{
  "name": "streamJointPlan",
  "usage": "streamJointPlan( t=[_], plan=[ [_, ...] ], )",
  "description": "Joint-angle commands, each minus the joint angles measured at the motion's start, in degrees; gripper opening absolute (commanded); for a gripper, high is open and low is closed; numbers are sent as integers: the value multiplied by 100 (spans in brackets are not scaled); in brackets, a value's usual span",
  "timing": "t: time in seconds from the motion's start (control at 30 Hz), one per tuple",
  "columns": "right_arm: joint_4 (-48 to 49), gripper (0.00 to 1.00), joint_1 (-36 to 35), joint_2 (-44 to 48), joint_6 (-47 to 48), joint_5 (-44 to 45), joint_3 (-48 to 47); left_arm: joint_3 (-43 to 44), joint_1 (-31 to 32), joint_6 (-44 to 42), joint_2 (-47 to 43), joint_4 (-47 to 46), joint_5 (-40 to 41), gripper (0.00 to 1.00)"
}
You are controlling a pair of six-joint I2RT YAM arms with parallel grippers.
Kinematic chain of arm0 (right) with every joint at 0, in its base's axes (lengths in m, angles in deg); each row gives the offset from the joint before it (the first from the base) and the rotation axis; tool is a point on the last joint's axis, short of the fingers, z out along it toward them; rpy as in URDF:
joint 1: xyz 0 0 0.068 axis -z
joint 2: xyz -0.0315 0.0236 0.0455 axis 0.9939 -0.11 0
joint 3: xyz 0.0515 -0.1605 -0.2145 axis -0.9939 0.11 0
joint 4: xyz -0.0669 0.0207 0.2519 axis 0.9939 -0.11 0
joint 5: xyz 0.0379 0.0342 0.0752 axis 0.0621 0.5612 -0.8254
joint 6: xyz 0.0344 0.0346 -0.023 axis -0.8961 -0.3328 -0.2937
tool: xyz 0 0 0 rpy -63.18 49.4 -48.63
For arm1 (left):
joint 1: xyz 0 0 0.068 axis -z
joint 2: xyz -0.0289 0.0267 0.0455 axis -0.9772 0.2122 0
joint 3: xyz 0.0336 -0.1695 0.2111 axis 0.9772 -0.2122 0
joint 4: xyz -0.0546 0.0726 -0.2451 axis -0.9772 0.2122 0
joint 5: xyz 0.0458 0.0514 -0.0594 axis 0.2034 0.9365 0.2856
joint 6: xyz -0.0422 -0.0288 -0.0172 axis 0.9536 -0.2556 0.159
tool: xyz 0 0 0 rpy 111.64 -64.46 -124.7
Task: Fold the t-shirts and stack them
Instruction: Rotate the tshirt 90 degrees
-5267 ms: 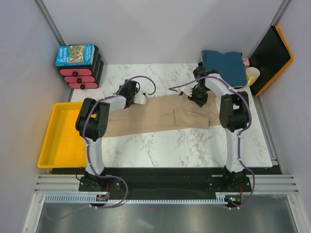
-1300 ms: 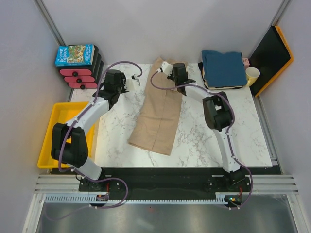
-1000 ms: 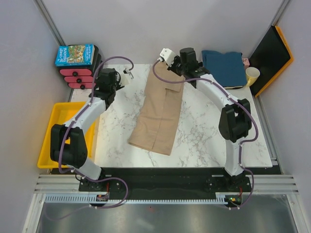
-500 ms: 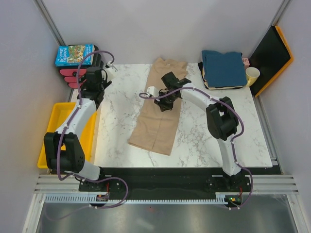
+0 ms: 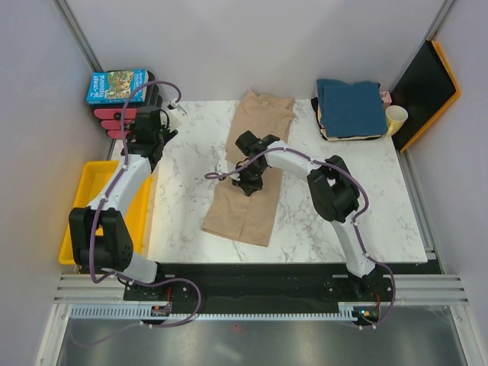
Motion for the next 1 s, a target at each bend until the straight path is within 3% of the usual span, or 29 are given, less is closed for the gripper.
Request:
streamJointPlan(
  t=[0.0, 0.23, 0.4, 0.53, 0.57, 0.63, 0.67, 0.73, 0.8, 0.87, 0.9, 0.93, 0.97],
  plan=[
    [-493, 0, -116, 18, 411, 92, 114, 202, -5, -41, 29, -88, -352, 75],
    [-521, 0, -274, 695, 1229, 997, 1563, -210, 4, -454, -295, -88, -914, 75],
    [-310, 2, -222, 923, 870, 1192, 1285, -877, 65, -849, -639, -97, -1679, 75],
    [-187, 19, -169, 1265, 299, 1156, 836, -1090, 267, -702, -806, 131, -1925, 75],
    [-178, 28, -151, 1493, 158, 1130, 818, -1090, 302, -596, -850, 349, -2100, 76],
    [-152, 37, -116, 1766, -298, 1043, 783, -1003, 434, -263, -981, 701, -2389, 76],
    [-152, 48, -73, 2046, -509, 964, 791, -950, 487, -148, -1025, 1103, -2687, 76],
    [-169, 53, 120, 2511, -1221, 744, 905, -687, 645, 168, -1105, 1588, -3092, 77],
    [-143, 54, 244, 2899, -1293, 541, 1542, -667, 899, 65, -1297, 2039, -3595, 83],
    [171, 56, 235, 3610, -759, 890, 2299, -1340, 1337, -678, -1552, 1560, -3385, 83],
    [374, 59, 201, 3874, -505, 1067, 3173, -1649, 1479, -1014, -1727, 1295, -3332, 84],
    [628, 62, 183, 4346, 211, 1242, 3565, -1948, 1602, -1391, -2077, 1127, -3393, 85],
    [683, 66, 165, 4543, 566, 1462, 3891, -2447, 1812, -2239, -2289, 1047, -3506, 86]
  ],
)
